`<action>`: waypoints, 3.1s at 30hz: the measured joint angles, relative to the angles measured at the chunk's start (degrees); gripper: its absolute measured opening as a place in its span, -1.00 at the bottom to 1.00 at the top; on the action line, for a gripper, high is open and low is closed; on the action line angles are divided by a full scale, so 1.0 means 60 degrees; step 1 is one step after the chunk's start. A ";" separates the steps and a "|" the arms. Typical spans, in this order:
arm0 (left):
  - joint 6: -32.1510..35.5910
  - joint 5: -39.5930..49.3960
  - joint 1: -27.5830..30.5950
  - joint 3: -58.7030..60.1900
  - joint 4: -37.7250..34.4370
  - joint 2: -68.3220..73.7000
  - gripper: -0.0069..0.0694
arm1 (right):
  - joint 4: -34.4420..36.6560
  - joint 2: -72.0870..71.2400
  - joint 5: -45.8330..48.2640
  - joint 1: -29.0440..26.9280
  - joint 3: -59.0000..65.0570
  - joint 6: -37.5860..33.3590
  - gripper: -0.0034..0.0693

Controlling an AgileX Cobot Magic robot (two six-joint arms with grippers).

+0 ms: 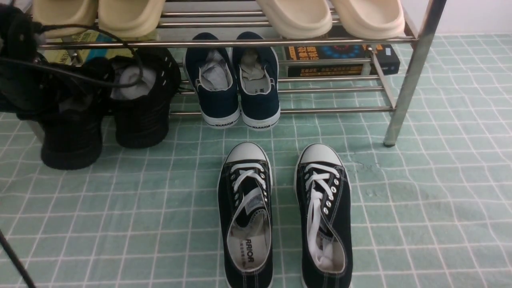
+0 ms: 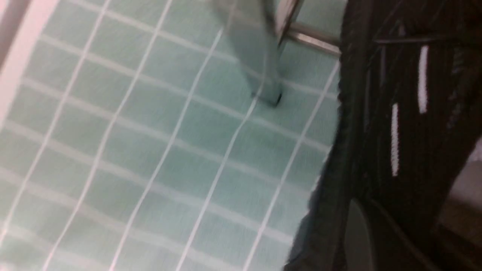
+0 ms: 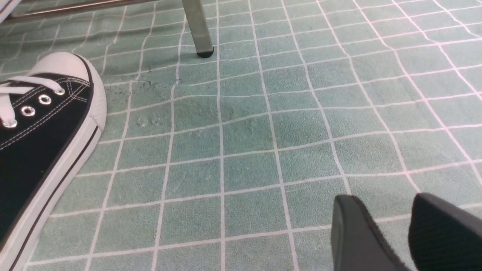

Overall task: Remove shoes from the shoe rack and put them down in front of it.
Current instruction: Use your left arm to remove the clamped shoe from the shoe rack and put it down, then use the left arm to clamp a shoe on the left side of the shoe rack, then use your left arm to remove the clamped shoe from the shoe rack and put it down

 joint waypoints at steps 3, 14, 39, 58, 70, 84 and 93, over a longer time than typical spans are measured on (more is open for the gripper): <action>0.0056 0.0960 0.0000 0.0000 -0.0223 -0.0988 -0.77 | 0.0000 0.0000 0.0000 0.0000 0.0000 0.0000 -0.26; -0.0413 0.2523 0.0000 0.1719 -0.0365 -0.3708 -0.77 | 0.0000 0.0000 0.0000 0.0000 0.0000 0.0000 -0.26; -0.1401 -0.2795 0.0000 0.7211 -0.0268 -0.3982 -0.09 | -0.0002 0.0000 0.0000 0.0000 0.0000 0.0000 -0.26; 0.0437 0.0231 0.0000 0.1166 -0.2735 -0.2113 -0.77 | -0.0002 0.0000 0.0000 0.0000 0.0000 0.0000 -0.26; 0.1553 -0.0112 0.0000 -0.1014 -0.3823 0.0571 0.16 | -0.0002 0.0000 0.0000 0.0000 0.0000 0.0000 -0.26; 0.2202 -0.1294 0.0000 -0.1025 -0.4813 0.2059 0.13 | -0.0002 0.0000 -0.0002 0.0000 0.0000 0.0000 -0.26; 0.2468 0.0059 0.0000 -0.1035 -0.4919 0.1490 -0.78 | -0.0002 0.0000 -0.0002 0.0000 0.0000 0.0000 -0.26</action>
